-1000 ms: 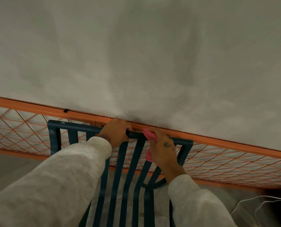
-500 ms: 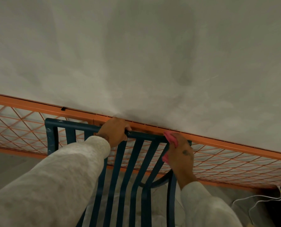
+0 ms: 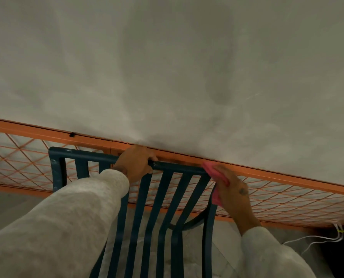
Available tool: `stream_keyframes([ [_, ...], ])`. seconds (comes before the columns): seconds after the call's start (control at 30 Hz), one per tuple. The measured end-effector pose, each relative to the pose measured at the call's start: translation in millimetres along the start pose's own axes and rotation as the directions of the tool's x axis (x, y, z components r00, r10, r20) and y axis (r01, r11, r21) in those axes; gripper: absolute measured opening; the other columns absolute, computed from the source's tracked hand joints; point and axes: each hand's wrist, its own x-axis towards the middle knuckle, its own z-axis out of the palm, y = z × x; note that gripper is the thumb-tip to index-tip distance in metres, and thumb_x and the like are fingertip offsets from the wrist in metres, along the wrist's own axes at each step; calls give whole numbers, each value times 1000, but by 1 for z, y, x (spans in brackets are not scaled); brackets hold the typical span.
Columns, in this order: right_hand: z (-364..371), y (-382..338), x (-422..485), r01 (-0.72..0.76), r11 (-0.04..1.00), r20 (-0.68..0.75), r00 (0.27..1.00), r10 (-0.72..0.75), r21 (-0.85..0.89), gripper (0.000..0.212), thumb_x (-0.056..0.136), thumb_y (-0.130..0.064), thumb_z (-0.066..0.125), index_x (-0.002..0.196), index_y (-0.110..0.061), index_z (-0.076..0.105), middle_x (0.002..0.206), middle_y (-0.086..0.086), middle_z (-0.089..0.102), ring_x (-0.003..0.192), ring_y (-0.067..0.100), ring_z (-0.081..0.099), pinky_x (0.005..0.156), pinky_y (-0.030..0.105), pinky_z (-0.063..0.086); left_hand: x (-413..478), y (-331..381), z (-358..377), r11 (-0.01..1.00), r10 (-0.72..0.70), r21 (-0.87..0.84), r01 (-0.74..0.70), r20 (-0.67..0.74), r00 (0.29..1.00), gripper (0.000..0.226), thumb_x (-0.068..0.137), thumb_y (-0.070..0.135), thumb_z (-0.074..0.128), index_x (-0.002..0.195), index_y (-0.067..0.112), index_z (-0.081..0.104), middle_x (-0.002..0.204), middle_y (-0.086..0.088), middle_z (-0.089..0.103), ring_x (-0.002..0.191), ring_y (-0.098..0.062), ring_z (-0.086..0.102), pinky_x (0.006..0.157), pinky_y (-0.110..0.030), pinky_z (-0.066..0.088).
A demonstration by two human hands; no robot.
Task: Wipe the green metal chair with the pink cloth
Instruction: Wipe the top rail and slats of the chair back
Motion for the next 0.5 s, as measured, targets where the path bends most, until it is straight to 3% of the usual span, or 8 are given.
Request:
stream_keyframes([
  [0.07, -7, 6, 4, -27, 998, -139, 990, 36, 65, 31, 99, -15, 53, 117, -37, 64, 106, -4, 70, 68, 14, 69, 49, 19, 55, 0, -1, 0, 1000, -4, 1, 4, -1, 1000, 21, 83, 14, 73, 102, 21, 73, 98, 3, 73, 85, -12, 65, 83, -28, 55],
  [0.17, 16, -5, 1, -95, 993, -254, 961, 110, 71, 34, 94, -10, 58, 104, -42, 61, 108, -5, 65, 84, 24, 70, 61, 35, 62, 0, -1, 0, 1000, -11, 8, 11, 2, 1000, 24, 82, 15, 74, 105, 20, 73, 101, 2, 72, 89, -14, 66, 85, -28, 54],
  [0.23, 41, -17, -4, -86, 991, -201, 974, 105, 104, 35, 95, -11, 57, 106, -44, 62, 111, -9, 62, 86, 21, 69, 60, 33, 62, 0, 0, 0, 1000, -8, 15, 8, 3, 1000, 24, 82, 14, 73, 106, 19, 73, 102, 2, 72, 91, -15, 66, 86, -28, 53],
  [0.33, 85, -37, -14, -14, 995, -10, 1000, 15, 98, 37, 98, -11, 52, 115, -43, 61, 115, -27, 53, 86, 15, 68, 61, 29, 62, 0, 0, -1, 1000, -5, 19, 5, 7, 1000, 23, 82, 15, 73, 105, 21, 73, 101, 2, 73, 90, -15, 66, 87, -33, 55],
  [0.37, 95, -43, -15, 35, 998, 36, 999, -37, 45, 38, 98, -13, 52, 122, -41, 59, 118, -26, 52, 89, 13, 68, 66, 26, 62, 0, 0, 0, 1000, -4, 17, 4, 0, 1000, 24, 82, 15, 74, 105, 20, 73, 101, 2, 73, 89, -16, 66, 86, -33, 55],
  [0.43, 101, -51, -13, 126, 989, 99, 988, -119, -76, 39, 99, -15, 51, 133, -34, 55, 125, -18, 52, 97, 5, 61, 74, 6, 51, 0, -1, 0, 1000, -2, 28, 2, -10, 1000, 26, 81, 14, 74, 106, 19, 73, 102, 2, 72, 91, -17, 66, 84, -33, 55],
  [0.5, 90, -50, -12, 128, 985, 168, 980, -107, -119, 38, 100, -16, 50, 133, -35, 55, 127, -15, 52, 91, -3, 57, 63, -2, 43, 0, -1, 1, 999, 0, 37, 0, 4, 1000, 25, 82, 14, 73, 106, 21, 72, 102, 3, 72, 92, -17, 66, 83, -32, 54],
])
